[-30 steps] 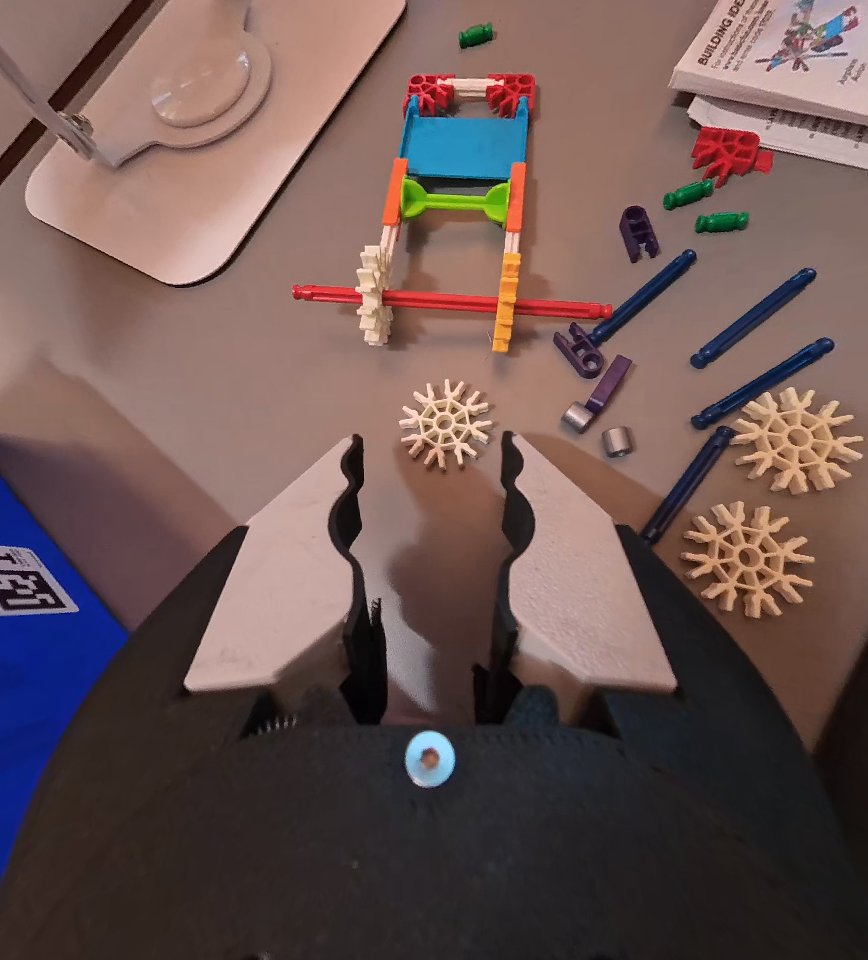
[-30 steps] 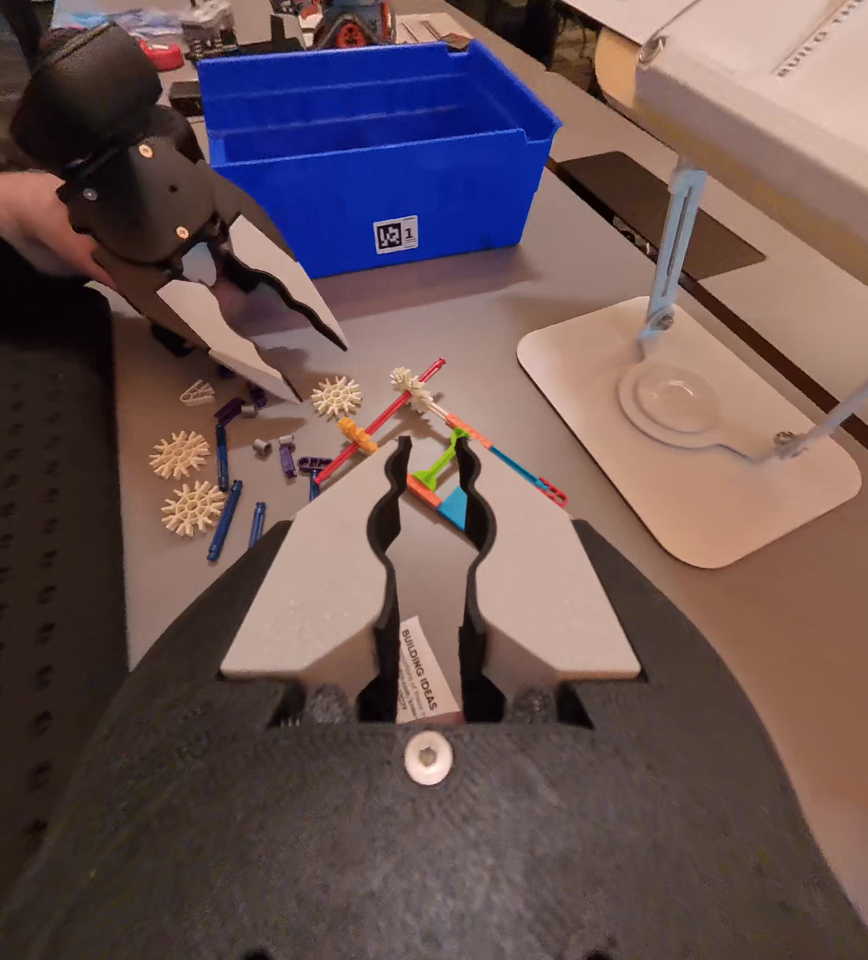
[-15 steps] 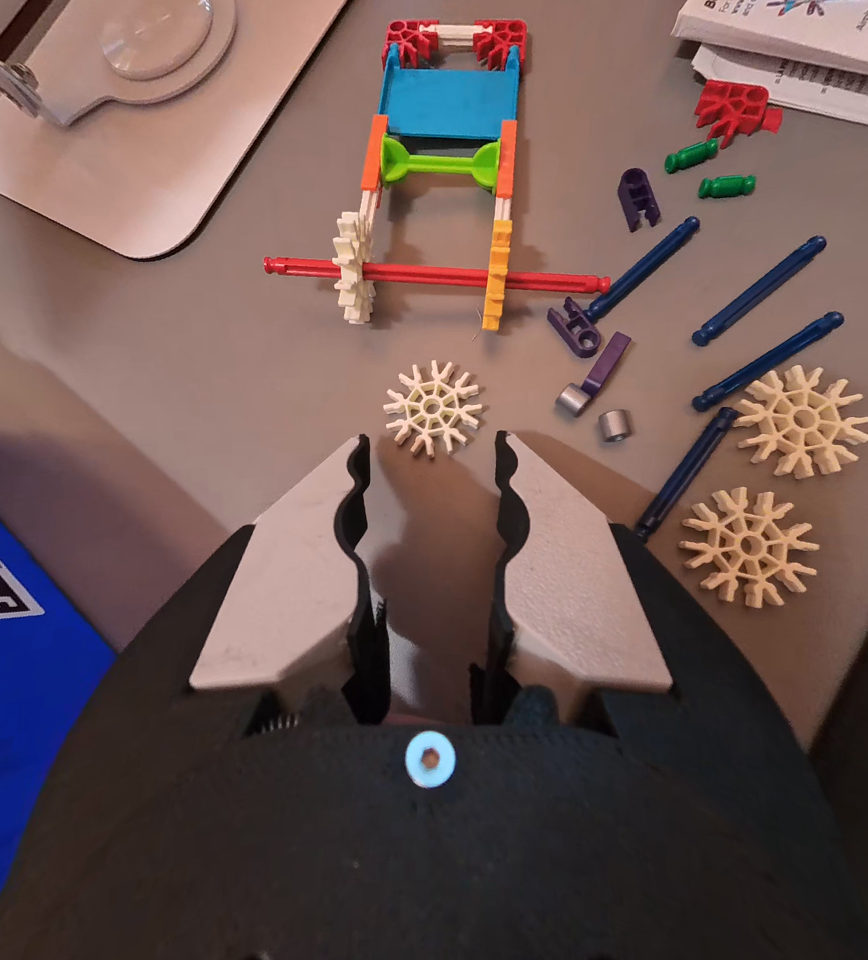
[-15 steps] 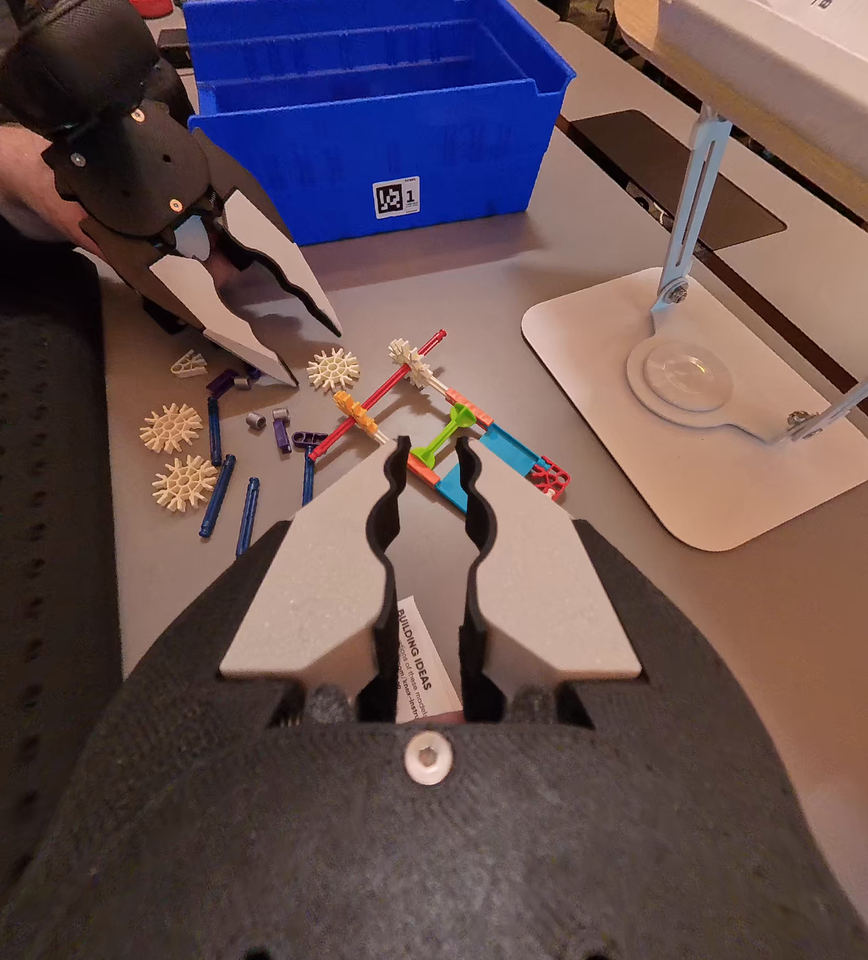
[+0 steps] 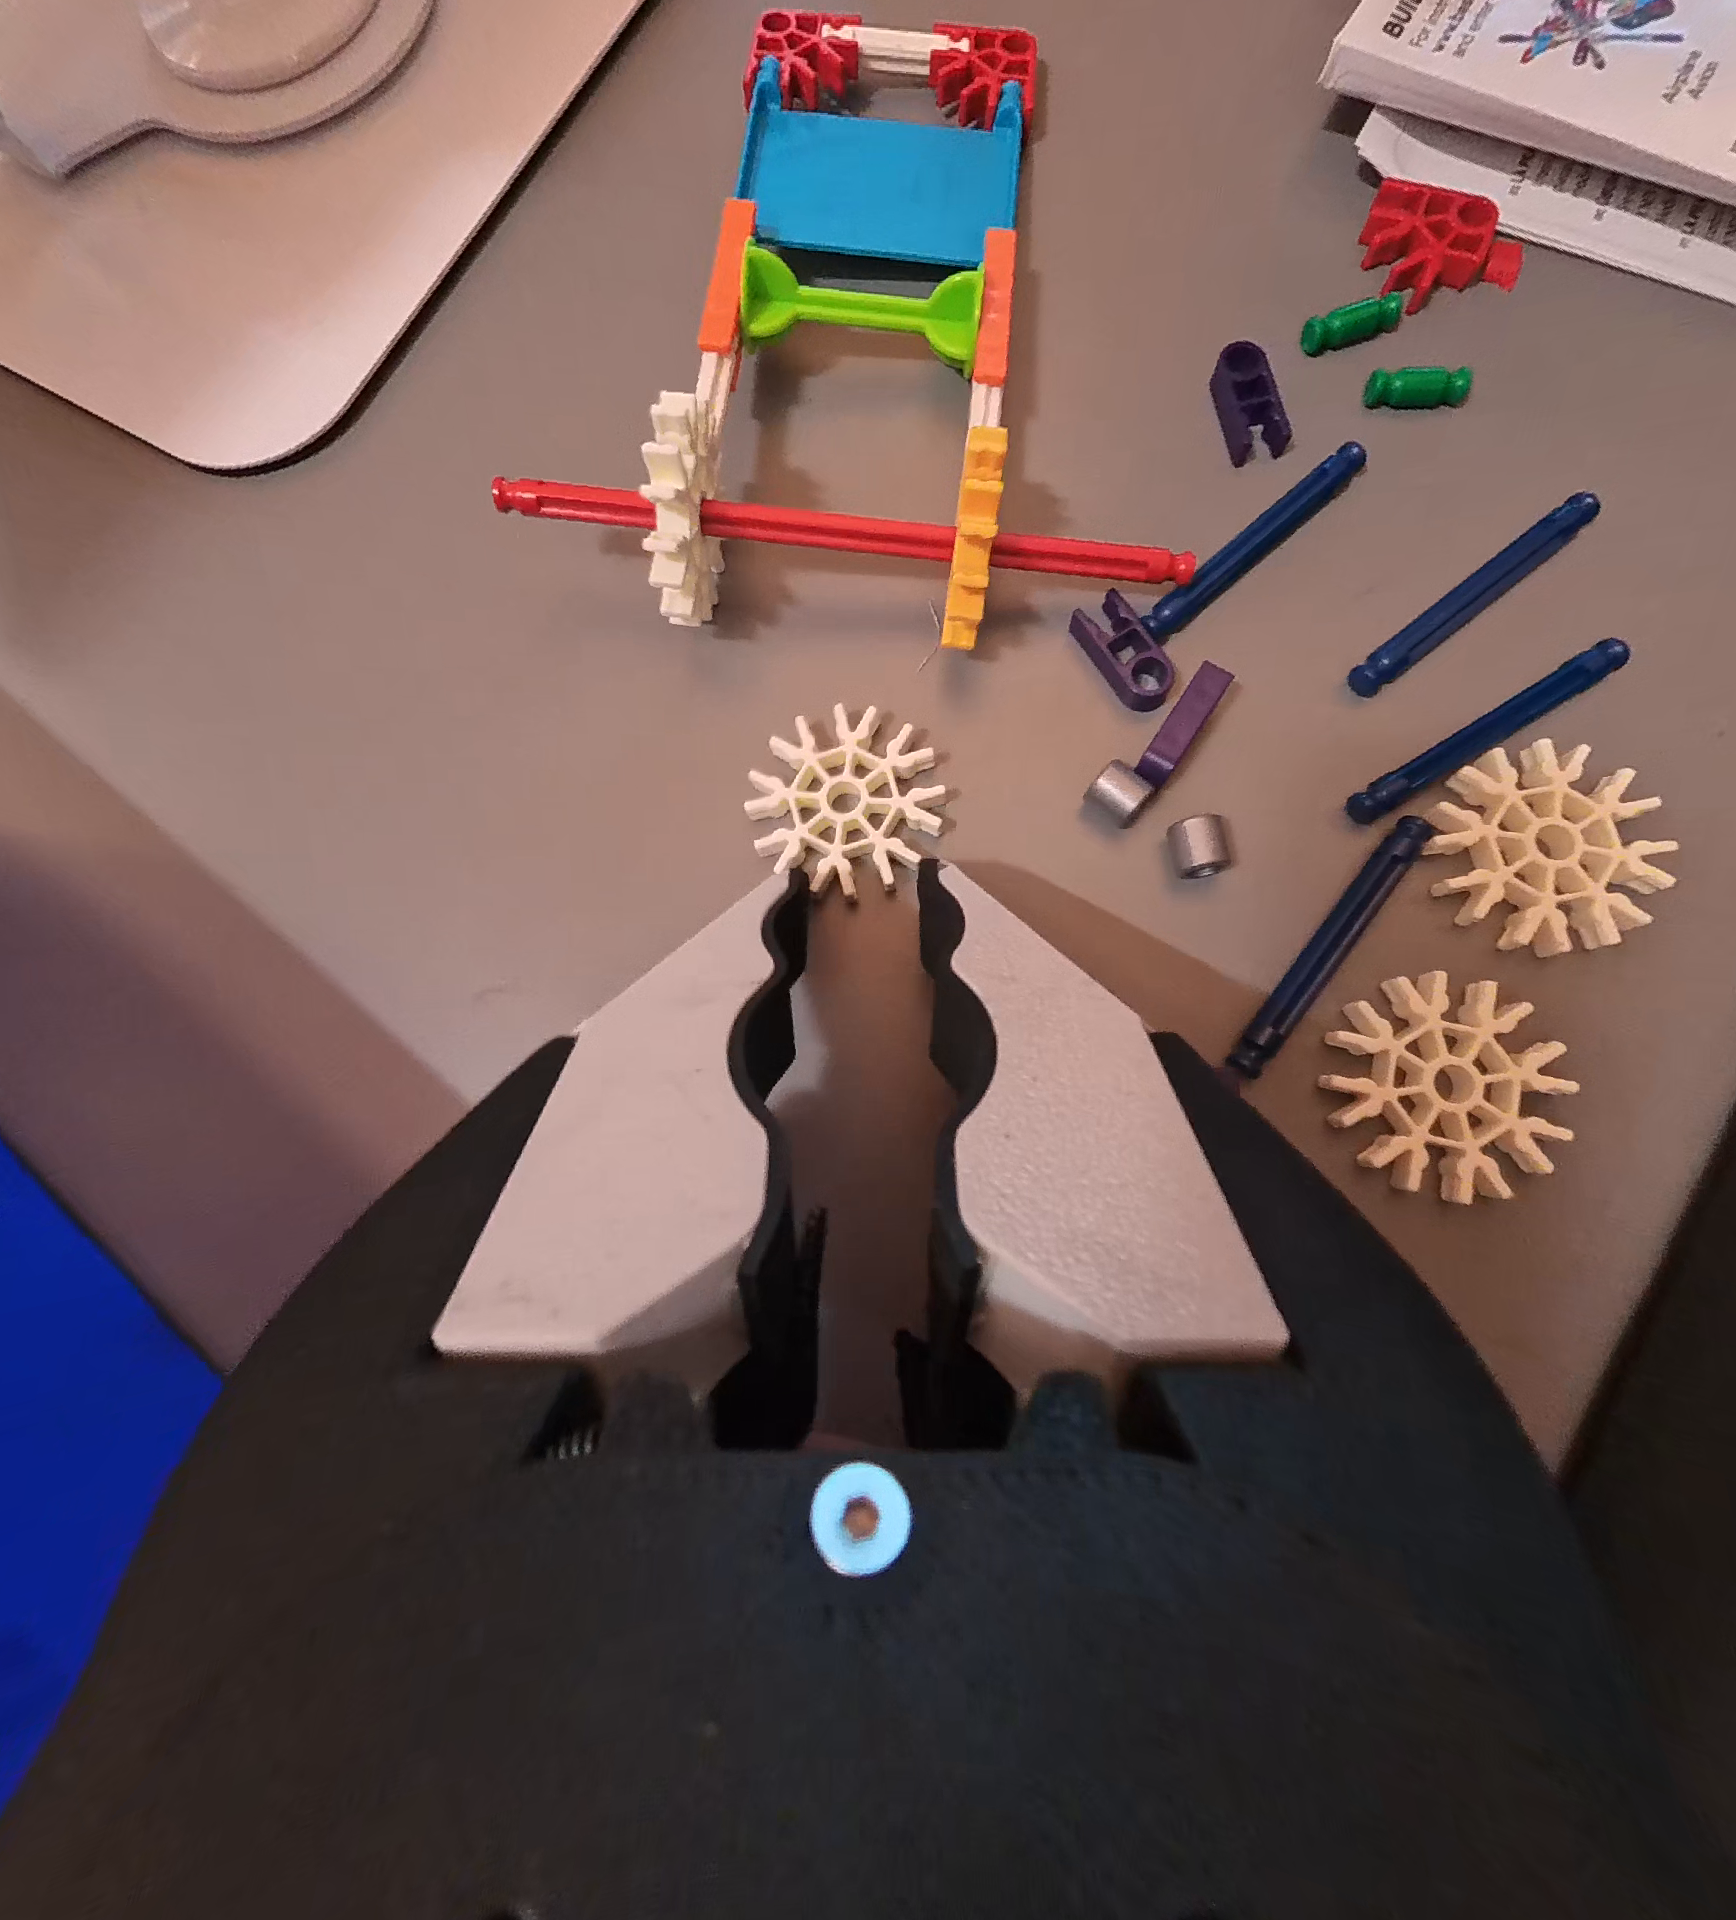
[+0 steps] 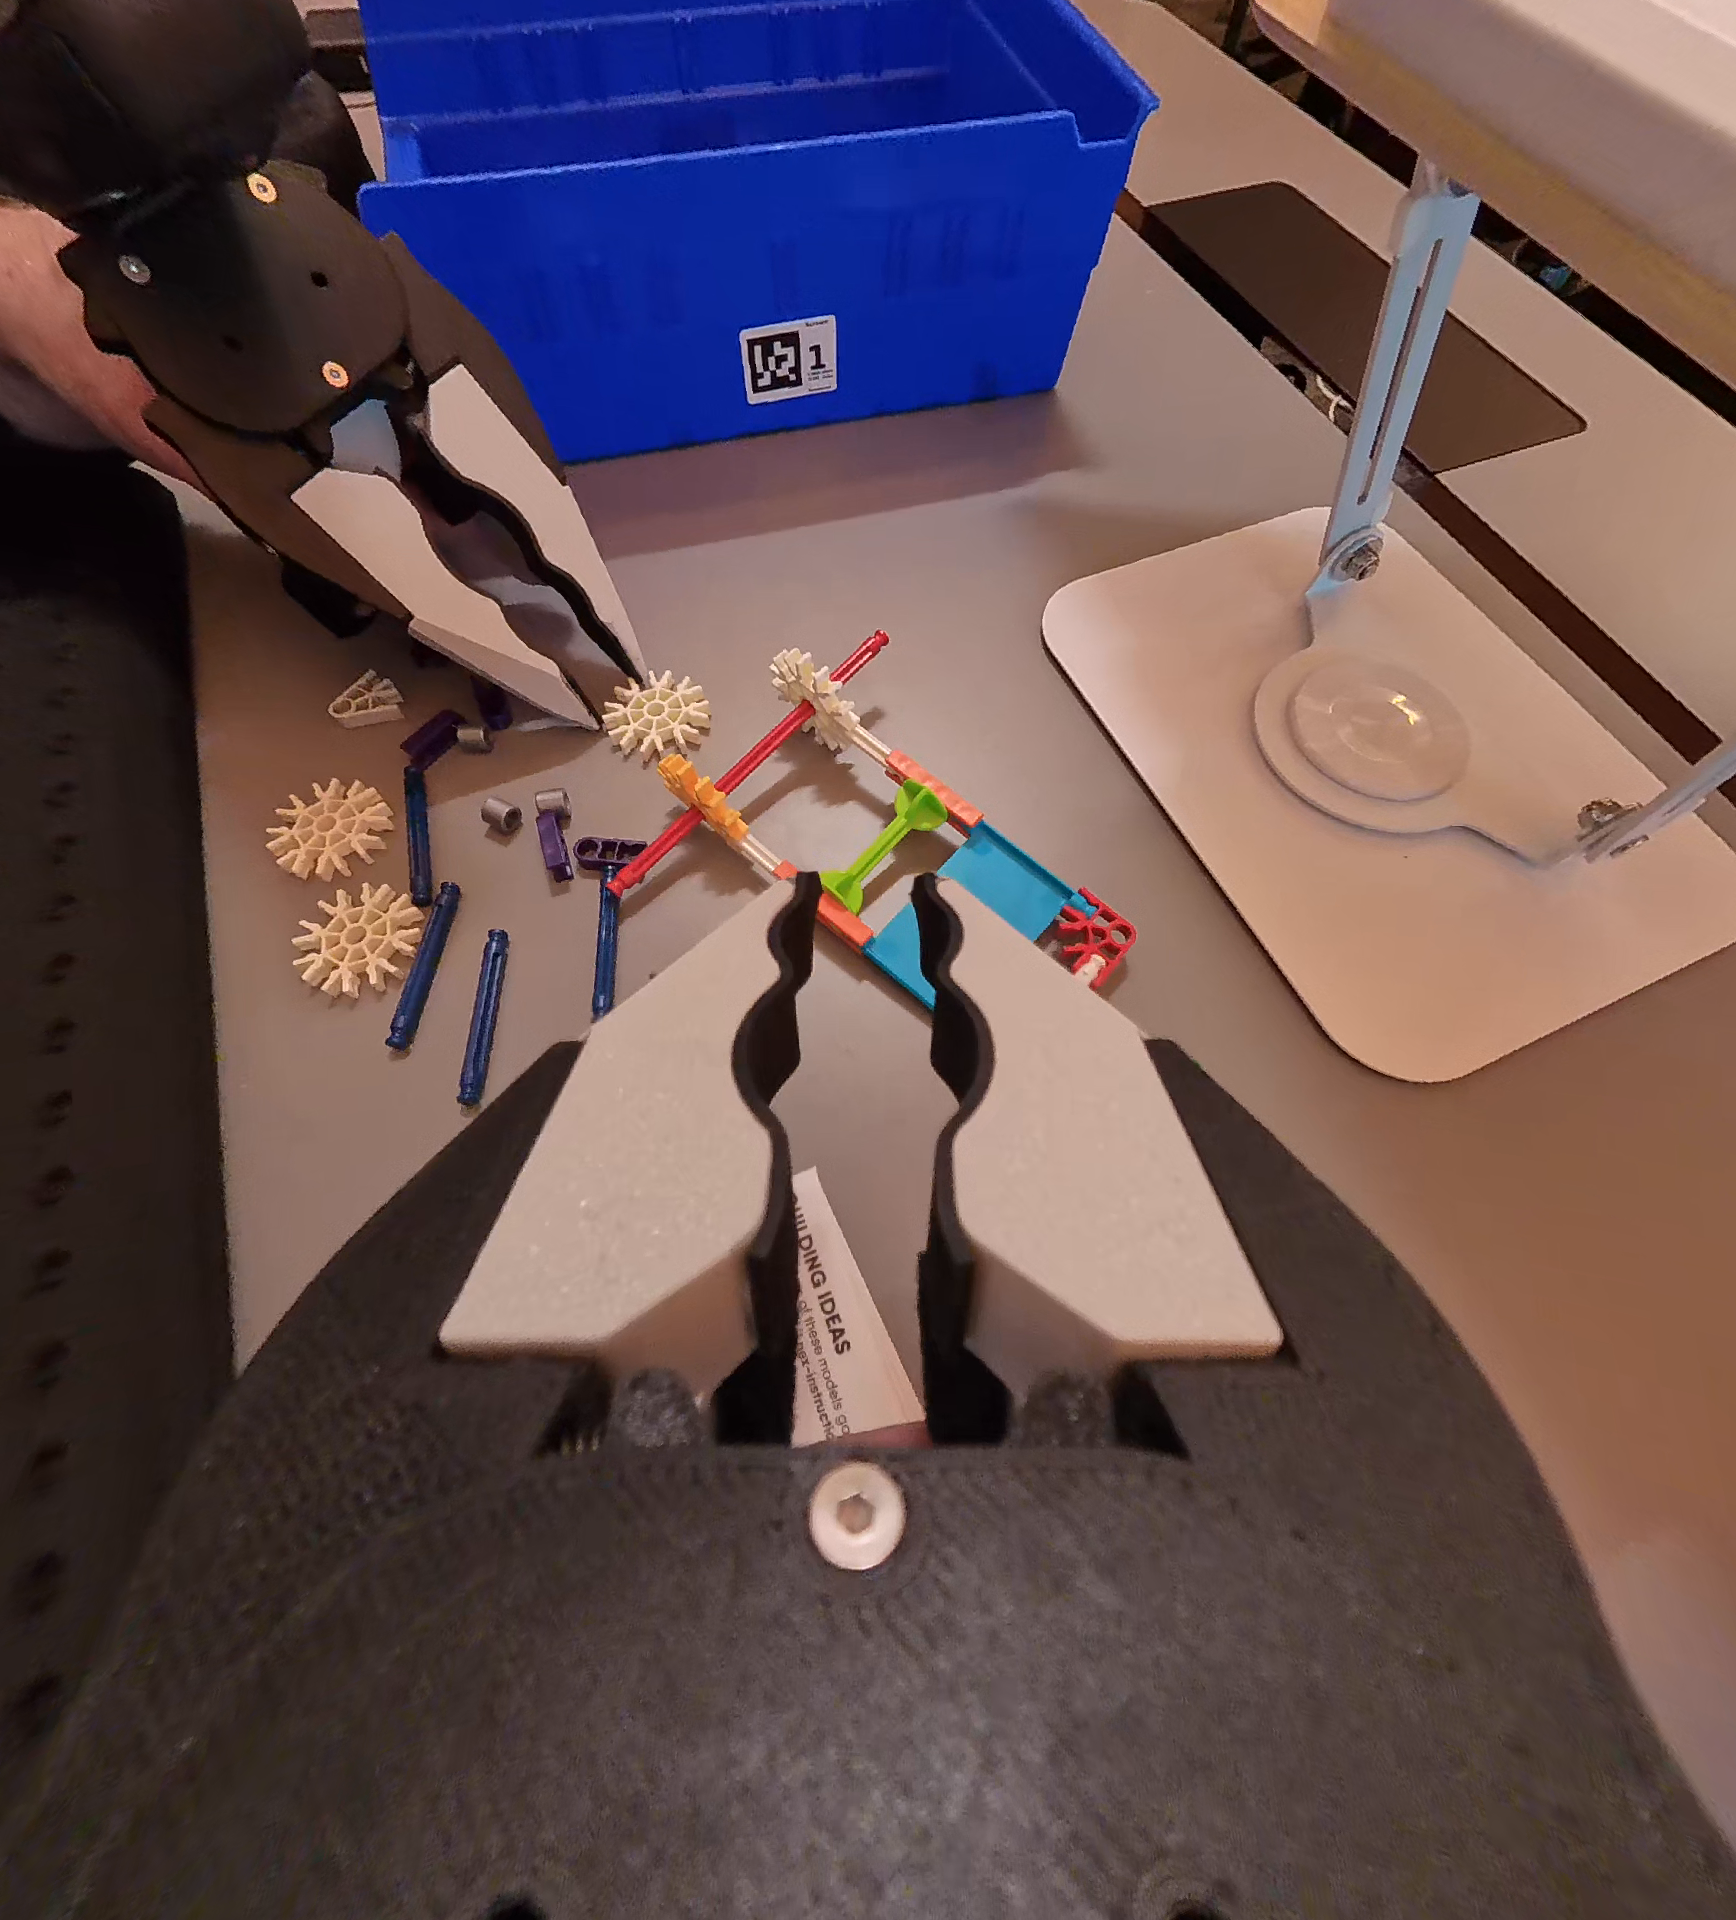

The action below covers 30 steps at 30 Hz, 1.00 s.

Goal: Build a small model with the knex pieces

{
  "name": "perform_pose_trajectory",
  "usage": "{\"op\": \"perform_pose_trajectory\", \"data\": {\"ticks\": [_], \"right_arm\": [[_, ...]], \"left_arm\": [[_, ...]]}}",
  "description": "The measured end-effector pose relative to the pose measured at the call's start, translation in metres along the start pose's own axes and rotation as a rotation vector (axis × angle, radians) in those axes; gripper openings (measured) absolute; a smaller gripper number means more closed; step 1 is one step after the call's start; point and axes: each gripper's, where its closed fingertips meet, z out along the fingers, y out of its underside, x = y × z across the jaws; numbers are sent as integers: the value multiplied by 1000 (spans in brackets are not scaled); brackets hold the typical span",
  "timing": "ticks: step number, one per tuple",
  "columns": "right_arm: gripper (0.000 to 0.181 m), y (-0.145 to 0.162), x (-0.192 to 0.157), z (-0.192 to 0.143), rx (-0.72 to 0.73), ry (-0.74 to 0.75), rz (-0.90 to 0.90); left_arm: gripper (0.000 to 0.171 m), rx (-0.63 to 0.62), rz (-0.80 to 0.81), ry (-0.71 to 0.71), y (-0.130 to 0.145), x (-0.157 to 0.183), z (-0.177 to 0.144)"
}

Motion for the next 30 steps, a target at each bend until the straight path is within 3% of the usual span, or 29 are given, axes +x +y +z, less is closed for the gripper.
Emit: {"op": "perform_pose_trajectory", "data": {"ticks": [15,20,27,30], "right_arm": [[19,10,-3,5,-57,-25,5],[19,16,-11,8,-91,-56,-1],[20,17,-13,11,-98,-61,-1],[20,17,-13,11,-98,-61,-1]], "left_arm": [[14,-58,-12,-47,11,-3,-10],[22,-63,-9,-50,13,-2,-14],[29,41,42,-29,-5,3,-18],[24,56,51,-9,-8,6,-15]]}}
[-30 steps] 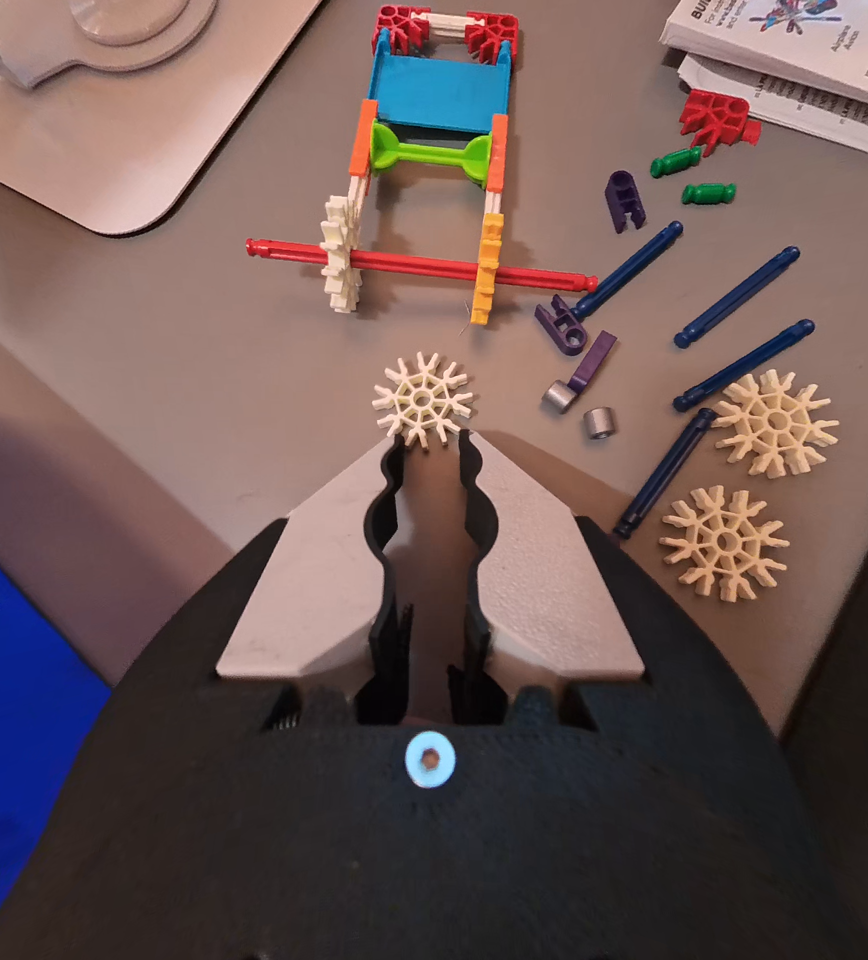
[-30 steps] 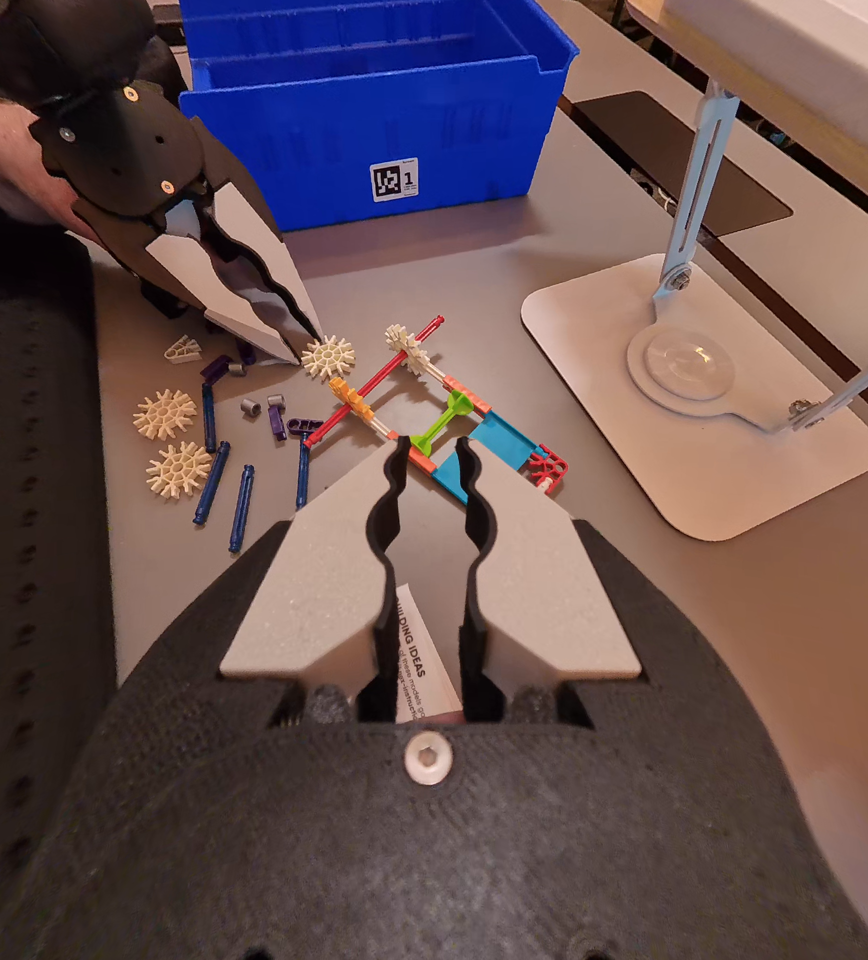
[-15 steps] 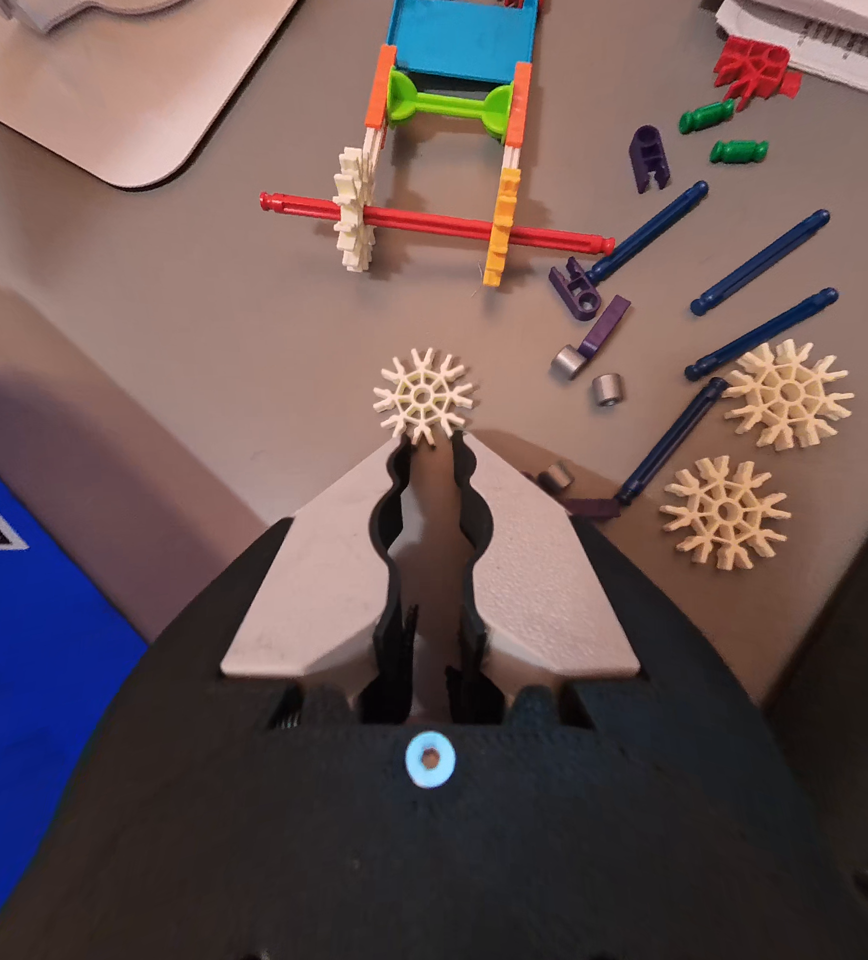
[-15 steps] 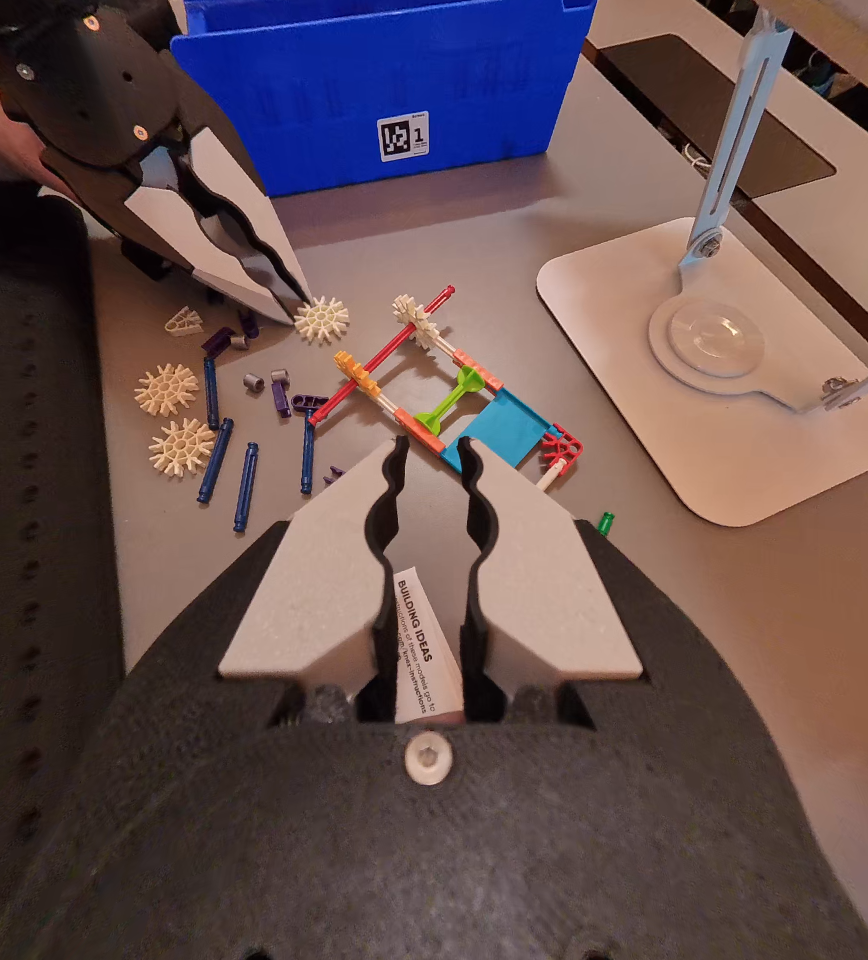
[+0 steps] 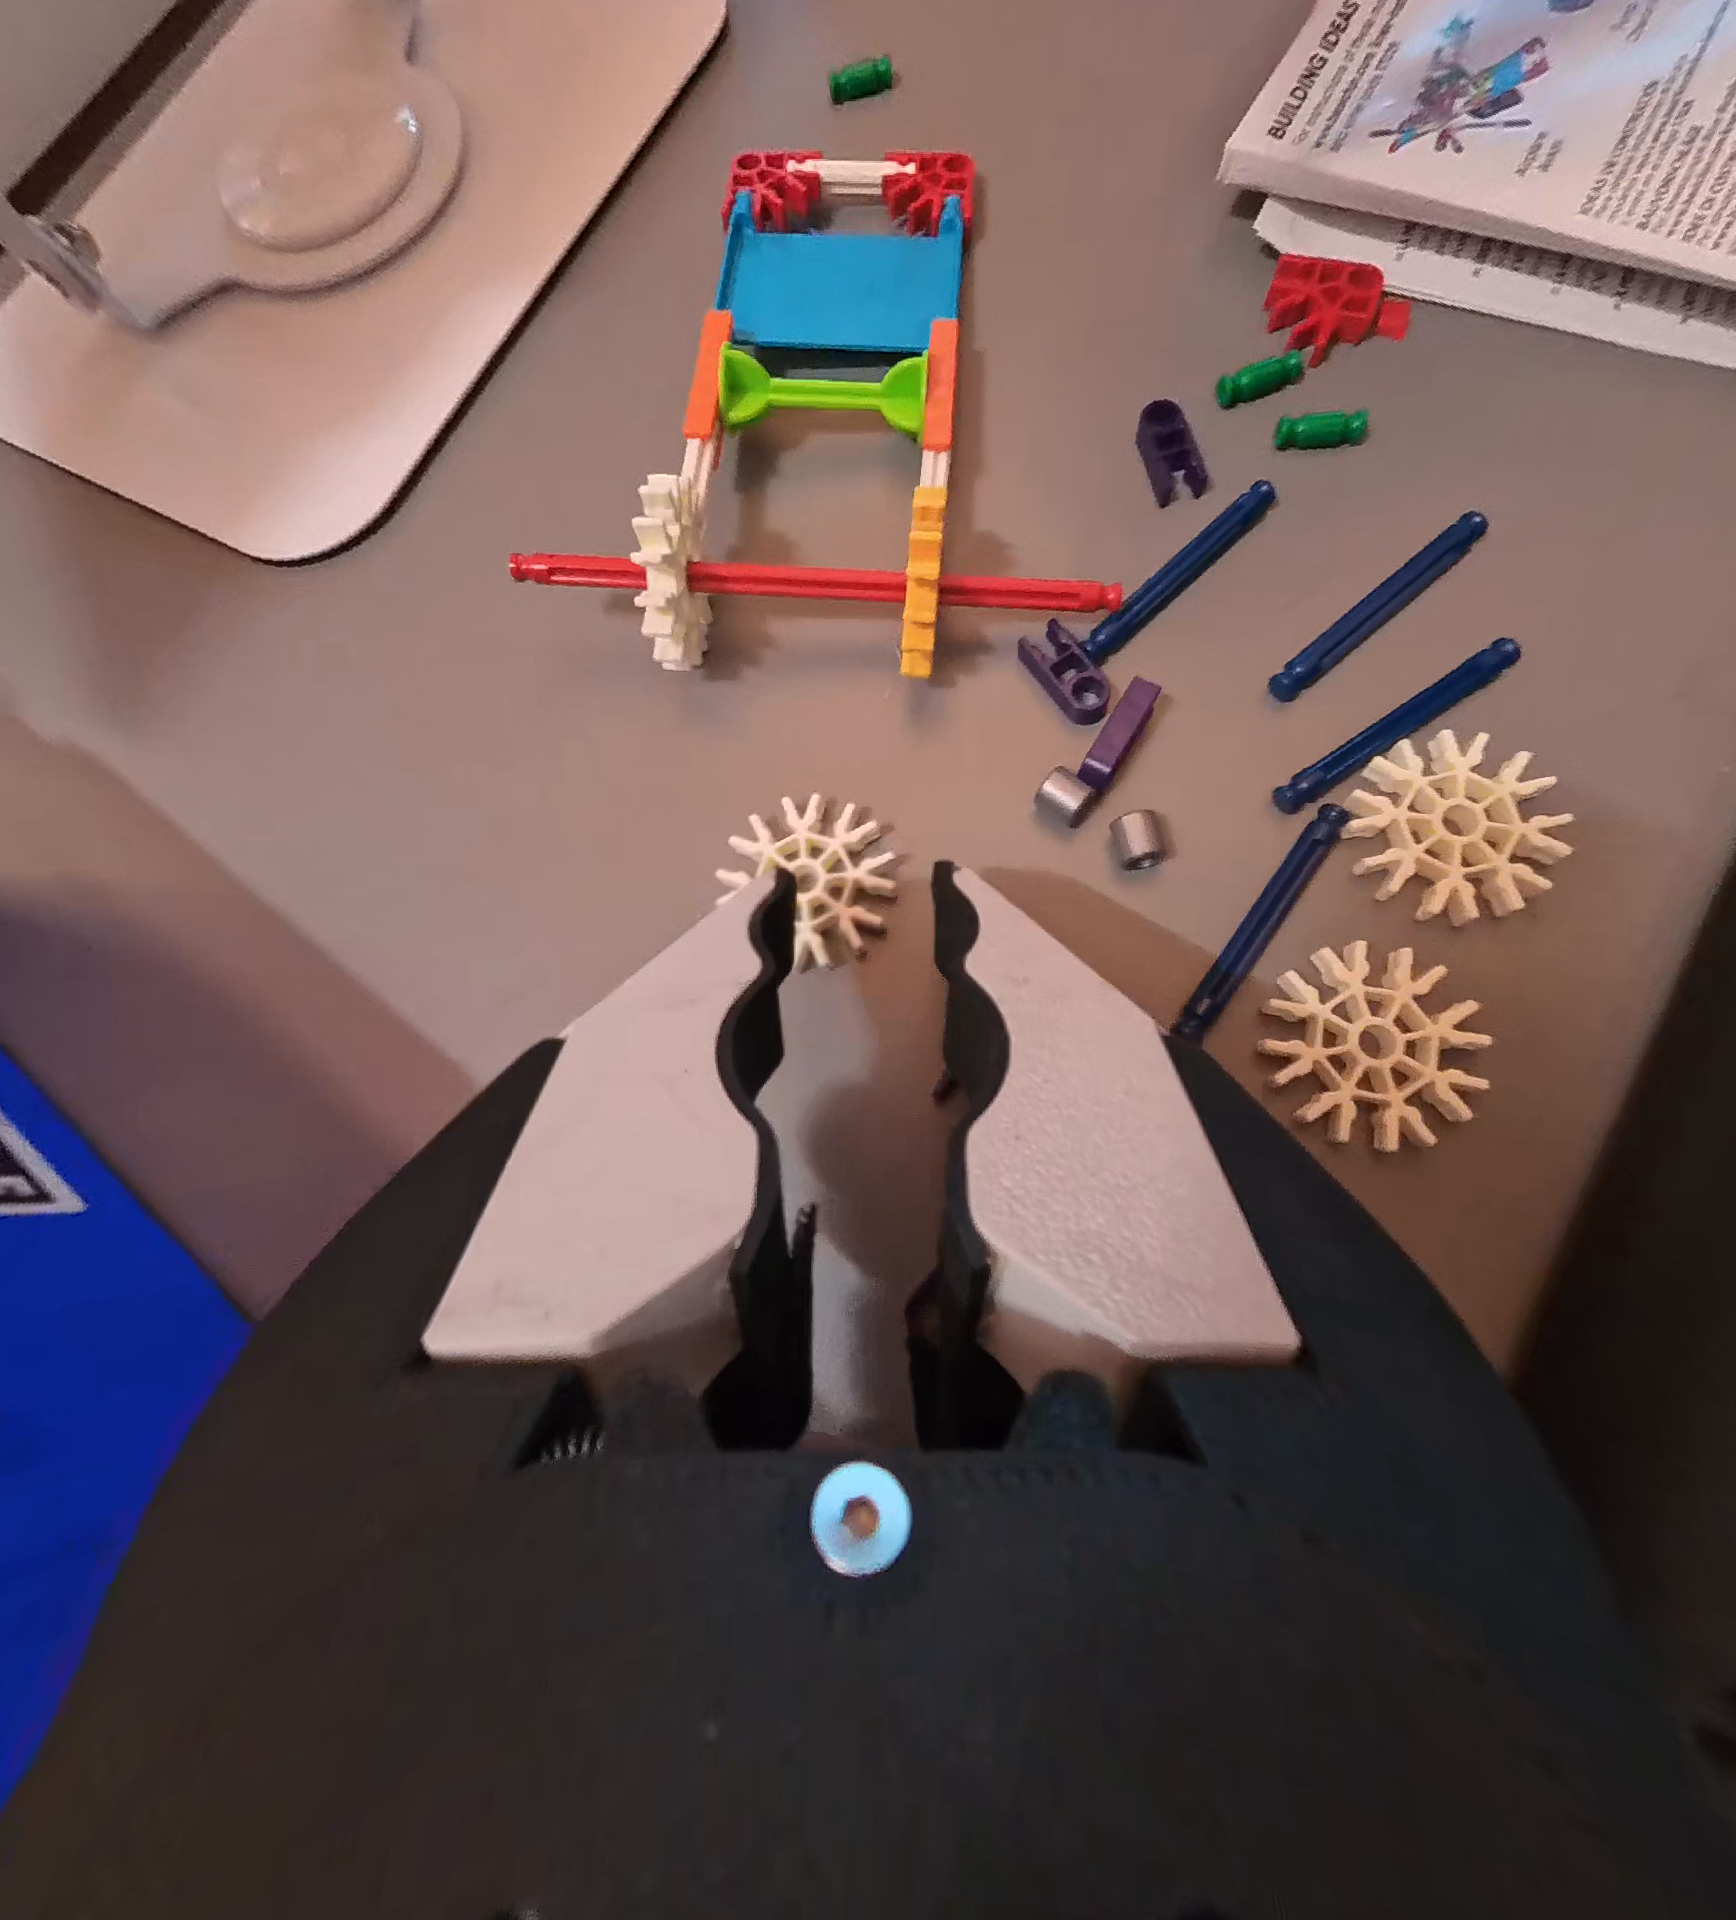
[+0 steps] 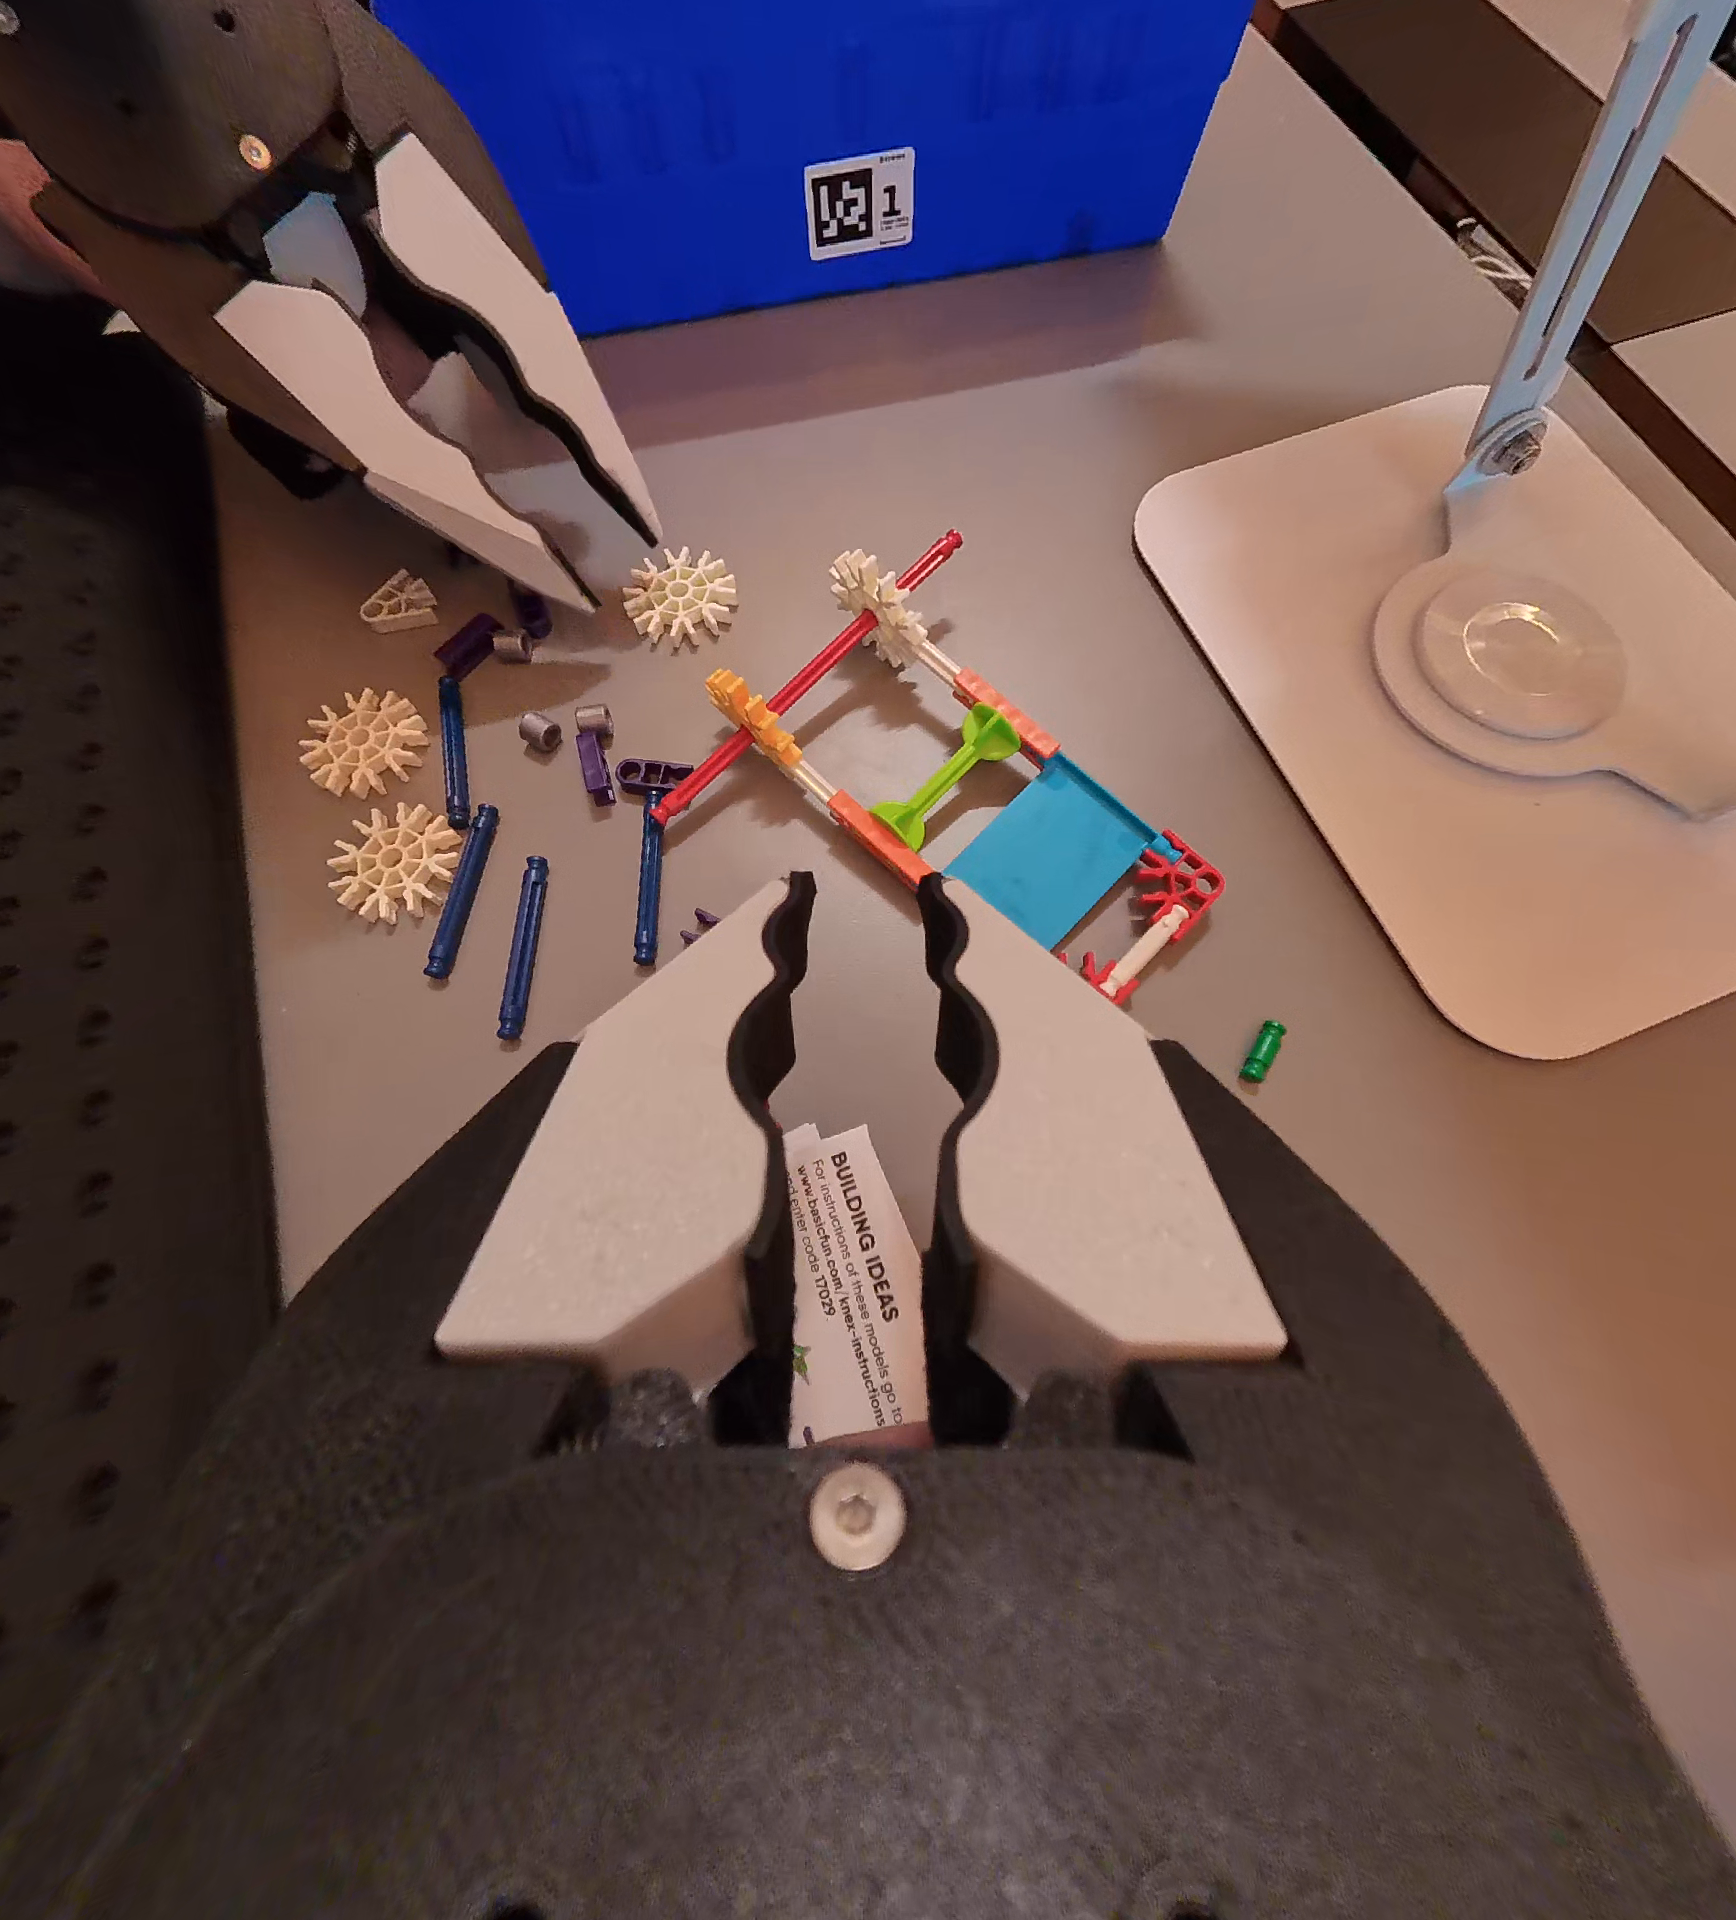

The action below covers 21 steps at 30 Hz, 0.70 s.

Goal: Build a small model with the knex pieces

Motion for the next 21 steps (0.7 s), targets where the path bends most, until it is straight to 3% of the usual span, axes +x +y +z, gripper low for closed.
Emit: {"op": "perform_pose_trajectory", "data": {"ticks": [11,21], "right_arm": [[20,1,-8,1,-13,-26,-6],[20,25,-87,46,-209,-268,-86]], "left_arm": [[21,-69,-77,33,14,0,5],[25,-65,-41,18,12,2,-4]]}}
